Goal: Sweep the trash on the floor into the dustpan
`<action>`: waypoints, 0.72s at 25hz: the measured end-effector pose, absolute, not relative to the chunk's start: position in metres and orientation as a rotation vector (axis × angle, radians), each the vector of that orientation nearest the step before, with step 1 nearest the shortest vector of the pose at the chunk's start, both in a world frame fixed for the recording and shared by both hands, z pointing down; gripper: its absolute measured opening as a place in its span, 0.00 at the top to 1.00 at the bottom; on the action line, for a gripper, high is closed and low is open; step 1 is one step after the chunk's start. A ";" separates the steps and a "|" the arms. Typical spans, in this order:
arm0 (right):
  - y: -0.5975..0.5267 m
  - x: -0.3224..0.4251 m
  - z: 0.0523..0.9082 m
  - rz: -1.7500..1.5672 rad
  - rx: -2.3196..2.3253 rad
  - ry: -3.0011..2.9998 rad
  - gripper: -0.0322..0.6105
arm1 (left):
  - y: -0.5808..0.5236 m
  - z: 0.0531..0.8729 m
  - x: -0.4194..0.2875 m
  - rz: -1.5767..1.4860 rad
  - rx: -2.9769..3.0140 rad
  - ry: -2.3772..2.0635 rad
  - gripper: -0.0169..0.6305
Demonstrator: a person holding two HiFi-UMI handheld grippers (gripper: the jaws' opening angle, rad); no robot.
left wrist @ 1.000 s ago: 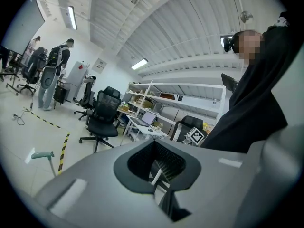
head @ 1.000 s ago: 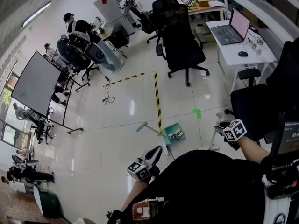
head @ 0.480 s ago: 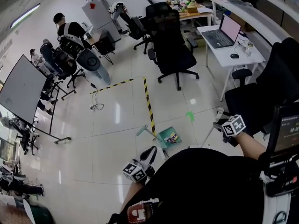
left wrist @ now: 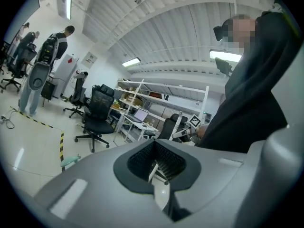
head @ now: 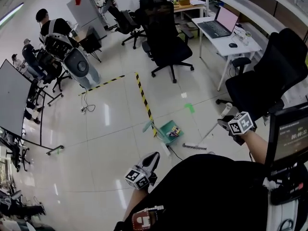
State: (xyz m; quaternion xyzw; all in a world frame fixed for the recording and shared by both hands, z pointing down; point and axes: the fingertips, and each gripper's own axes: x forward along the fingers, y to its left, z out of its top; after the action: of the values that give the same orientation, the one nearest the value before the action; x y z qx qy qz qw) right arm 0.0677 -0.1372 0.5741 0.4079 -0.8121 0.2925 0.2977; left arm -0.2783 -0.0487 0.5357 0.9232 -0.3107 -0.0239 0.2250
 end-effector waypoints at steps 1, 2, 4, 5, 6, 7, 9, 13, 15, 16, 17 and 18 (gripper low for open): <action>-0.130 0.067 0.573 0.779 1.087 -2.156 0.82 | -0.047 0.538 -0.276 -0.066 2.552 -0.832 0.98; -0.123 0.066 0.573 0.779 1.089 -2.157 0.82 | -0.045 0.539 -0.272 -0.065 2.560 -0.809 0.98; -0.111 0.068 0.572 0.781 1.093 -2.173 0.82 | -0.042 0.537 -0.259 -0.063 2.573 -0.776 0.98; -0.106 0.070 0.570 0.781 1.092 -2.190 0.82 | -0.039 0.536 -0.252 -0.064 2.577 -0.768 0.98; -0.101 0.073 0.568 0.779 1.086 -2.209 0.82 | -0.035 0.533 -0.245 -0.064 2.581 -0.766 0.98; -0.095 0.075 0.566 0.774 1.078 -2.228 0.82 | -0.028 0.531 -0.238 -0.064 2.584 -0.768 0.98; -0.080 0.083 0.558 0.758 1.058 -2.270 0.82 | -0.011 0.526 -0.223 -0.051 2.596 -0.776 0.98; -0.031 0.118 0.544 0.718 1.013 -2.344 0.82 | 0.037 0.519 -0.171 -0.046 2.585 -0.819 0.98; -0.002 0.139 0.545 0.701 0.985 -2.362 0.82 | 0.066 0.517 -0.139 -0.061 2.566 -0.837 0.98; 0.013 0.149 0.547 0.692 0.971 -2.369 0.82 | 0.079 0.518 -0.125 -0.064 2.562 -0.837 0.98; 0.026 0.160 0.551 0.683 0.960 -2.372 0.82 | 0.093 0.519 -0.110 -0.064 2.559 -0.832 0.98; 0.039 0.173 0.556 0.678 0.952 -2.369 0.82 | 0.106 0.518 -0.094 -0.062 2.555 -0.825 0.98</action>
State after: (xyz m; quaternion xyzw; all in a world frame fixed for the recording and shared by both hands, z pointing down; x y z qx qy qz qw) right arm 0.1733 0.0388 0.5555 0.3492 -0.8690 0.2486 0.2473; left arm -0.0936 0.1056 0.5178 0.9268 -0.2993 -0.0223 0.2258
